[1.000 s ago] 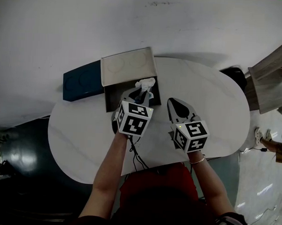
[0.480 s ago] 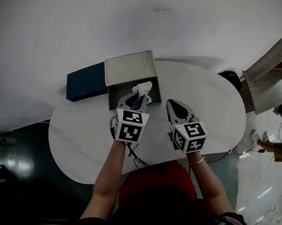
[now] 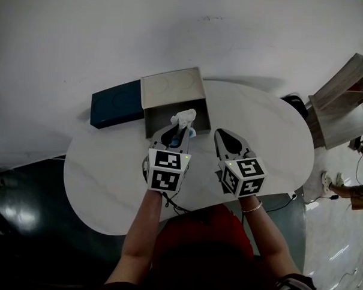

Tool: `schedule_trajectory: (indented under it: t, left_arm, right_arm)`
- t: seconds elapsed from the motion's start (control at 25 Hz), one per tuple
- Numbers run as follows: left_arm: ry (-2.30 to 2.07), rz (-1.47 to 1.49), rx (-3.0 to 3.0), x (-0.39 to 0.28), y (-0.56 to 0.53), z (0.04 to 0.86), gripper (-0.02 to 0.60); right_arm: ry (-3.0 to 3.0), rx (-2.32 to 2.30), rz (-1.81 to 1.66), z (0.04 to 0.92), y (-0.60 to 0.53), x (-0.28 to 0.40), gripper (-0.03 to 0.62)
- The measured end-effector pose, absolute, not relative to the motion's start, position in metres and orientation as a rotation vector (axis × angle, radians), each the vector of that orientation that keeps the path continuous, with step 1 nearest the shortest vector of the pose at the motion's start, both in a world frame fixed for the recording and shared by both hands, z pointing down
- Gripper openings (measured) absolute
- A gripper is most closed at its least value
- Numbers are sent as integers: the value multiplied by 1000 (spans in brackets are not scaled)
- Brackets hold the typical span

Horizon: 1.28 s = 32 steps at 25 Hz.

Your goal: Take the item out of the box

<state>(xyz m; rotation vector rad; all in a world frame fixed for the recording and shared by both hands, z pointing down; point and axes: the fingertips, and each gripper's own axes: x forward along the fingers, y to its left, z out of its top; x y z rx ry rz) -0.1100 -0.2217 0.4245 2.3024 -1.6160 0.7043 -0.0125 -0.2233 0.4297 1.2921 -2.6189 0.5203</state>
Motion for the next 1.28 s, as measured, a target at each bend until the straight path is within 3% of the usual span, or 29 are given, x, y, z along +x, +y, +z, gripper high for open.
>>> schedule_trajectory:
  t: [1.28]
  left_arm:
    - [-1722, 334, 2335, -149, -147, 388, 84]
  right_arm:
    - [-2676, 1353, 397, 397, -165, -35, 15]
